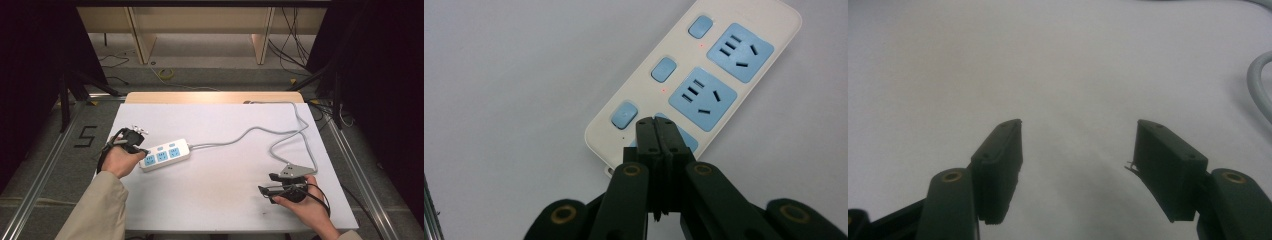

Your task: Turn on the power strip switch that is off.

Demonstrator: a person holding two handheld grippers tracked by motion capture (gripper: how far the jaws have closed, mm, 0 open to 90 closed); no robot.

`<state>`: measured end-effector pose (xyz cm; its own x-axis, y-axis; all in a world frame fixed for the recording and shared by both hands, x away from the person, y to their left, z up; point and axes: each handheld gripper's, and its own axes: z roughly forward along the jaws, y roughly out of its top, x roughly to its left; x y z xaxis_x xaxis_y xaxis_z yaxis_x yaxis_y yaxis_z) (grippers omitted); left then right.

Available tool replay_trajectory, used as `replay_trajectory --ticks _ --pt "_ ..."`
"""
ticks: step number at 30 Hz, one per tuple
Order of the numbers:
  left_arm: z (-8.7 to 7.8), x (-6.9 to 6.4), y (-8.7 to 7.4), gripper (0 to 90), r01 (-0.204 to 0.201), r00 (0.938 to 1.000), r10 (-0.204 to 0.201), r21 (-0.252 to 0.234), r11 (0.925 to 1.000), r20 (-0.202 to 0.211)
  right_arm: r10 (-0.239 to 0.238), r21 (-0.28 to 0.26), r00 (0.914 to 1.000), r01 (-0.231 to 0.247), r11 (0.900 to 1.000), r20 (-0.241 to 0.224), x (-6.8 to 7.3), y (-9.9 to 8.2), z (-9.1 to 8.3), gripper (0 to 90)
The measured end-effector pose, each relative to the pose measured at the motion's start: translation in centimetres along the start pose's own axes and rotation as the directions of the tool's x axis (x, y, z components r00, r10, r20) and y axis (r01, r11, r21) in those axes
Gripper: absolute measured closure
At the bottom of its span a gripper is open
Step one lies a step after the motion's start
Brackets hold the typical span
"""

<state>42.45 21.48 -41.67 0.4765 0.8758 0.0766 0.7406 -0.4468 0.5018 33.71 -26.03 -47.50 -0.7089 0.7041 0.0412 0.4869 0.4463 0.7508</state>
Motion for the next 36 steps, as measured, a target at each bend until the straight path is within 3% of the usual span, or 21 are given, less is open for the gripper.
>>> replay_trajectory --ticks 36 --pt "1.0 1.1 1.2 89.8 -0.005 0.9999 0.005 0.043 0.9991 -0.009 0.004 0.0 1.0 -0.004 1.0 -0.001 -0.1 0.0 0.0 37.1"
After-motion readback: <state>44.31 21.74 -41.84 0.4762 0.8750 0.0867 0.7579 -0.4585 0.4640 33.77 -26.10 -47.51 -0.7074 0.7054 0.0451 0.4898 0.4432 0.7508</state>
